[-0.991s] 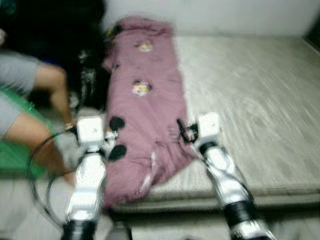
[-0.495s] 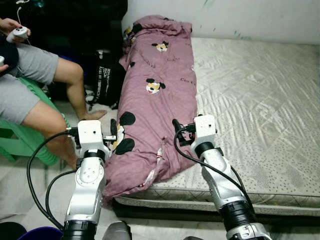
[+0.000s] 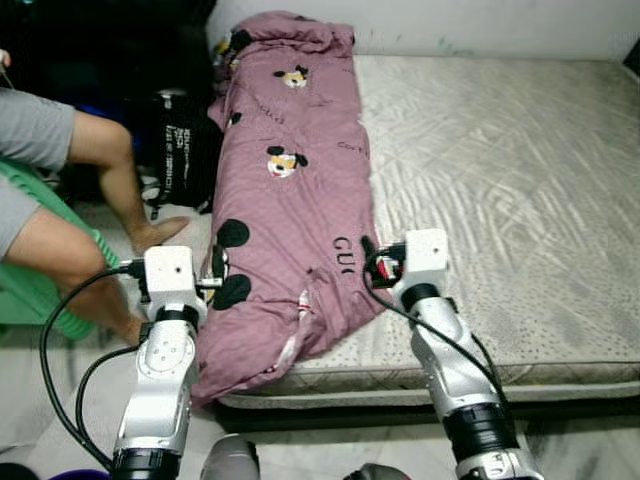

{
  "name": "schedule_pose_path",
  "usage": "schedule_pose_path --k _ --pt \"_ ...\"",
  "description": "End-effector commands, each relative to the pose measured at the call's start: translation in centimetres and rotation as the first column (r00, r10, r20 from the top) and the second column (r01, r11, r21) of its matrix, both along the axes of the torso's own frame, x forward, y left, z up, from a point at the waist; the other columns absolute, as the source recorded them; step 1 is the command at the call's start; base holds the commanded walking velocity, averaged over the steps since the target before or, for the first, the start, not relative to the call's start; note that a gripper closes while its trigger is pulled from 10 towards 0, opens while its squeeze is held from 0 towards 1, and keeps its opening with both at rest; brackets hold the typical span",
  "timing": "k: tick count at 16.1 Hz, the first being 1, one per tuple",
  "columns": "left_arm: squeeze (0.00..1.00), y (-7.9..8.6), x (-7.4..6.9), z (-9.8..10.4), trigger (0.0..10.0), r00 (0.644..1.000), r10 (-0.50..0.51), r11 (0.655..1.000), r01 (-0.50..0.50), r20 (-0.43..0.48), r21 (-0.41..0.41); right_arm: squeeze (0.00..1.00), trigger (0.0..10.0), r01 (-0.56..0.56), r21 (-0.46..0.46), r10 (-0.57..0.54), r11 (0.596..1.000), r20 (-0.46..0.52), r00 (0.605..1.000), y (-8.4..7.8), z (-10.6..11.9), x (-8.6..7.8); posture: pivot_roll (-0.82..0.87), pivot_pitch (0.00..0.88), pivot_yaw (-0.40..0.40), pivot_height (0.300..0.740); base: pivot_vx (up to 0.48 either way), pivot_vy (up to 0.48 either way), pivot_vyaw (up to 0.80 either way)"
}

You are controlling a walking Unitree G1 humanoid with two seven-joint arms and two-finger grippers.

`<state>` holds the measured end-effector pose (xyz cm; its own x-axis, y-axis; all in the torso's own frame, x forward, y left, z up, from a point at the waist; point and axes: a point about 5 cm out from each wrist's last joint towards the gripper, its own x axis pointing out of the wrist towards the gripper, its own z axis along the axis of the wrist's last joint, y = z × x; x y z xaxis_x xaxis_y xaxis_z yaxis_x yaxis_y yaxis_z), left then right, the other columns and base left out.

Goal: Clean up the room

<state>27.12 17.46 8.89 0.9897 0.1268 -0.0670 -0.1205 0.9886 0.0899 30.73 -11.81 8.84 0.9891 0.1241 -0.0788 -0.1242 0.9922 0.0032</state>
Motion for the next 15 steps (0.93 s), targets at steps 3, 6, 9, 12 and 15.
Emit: schedule_pose_path --k 3,6,9,12,15 --pt "0.00 0.31 -0.28 0.26 10.0 1.000 -0.013 1.000 0.013 0.004 0.001 0.00 10.0 0.050 0.037 -0.051 0.998 0.018 0.999 -0.72 0.61 -0.24 0.11 0.103 -0.033 0.740 0.000 0.000 0.00" --pt "0.00 0.79 -0.94 -0.21 10.0 1.000 0.006 1.000 -0.007 -0.010 -0.023 0.00 10.0 0.057 0.045 -0.058 0.997 0.020 0.998 -0.82 0.65 -0.43 0.11 0.112 -0.027 0.740 0.000 0.000 0.00" --pt "0.00 0.48 -0.90 -0.13 10.0 1.000 -0.019 1.000 0.019 -0.011 -0.020 0.00 10.0 0.054 0.044 -0.055 0.998 0.016 0.998 -0.74 0.66 -0.51 0.11 0.117 -0.027 0.740 0.000 0.000 0.00" --pt "0.00 0.47 -0.83 -0.11 10.0 1.000 -0.021 0.999 0.021 -0.011 -0.026 0.00 10.0 0.047 0.043 -0.048 0.998 0.014 0.999 -0.67 0.68 -0.46 0.11 0.119 -0.028 0.719 0.000 0.000 0.00" --pt "0.00 0.40 -0.66 -0.02 10.0 1.000 -0.025 0.999 0.025 -0.010 -0.026 0.00 10.0 0.040 0.040 -0.040 0.998 0.015 0.999 -0.59 0.75 -0.30 0.11 0.118 -0.029 0.687 0.000 0.000 0.00"
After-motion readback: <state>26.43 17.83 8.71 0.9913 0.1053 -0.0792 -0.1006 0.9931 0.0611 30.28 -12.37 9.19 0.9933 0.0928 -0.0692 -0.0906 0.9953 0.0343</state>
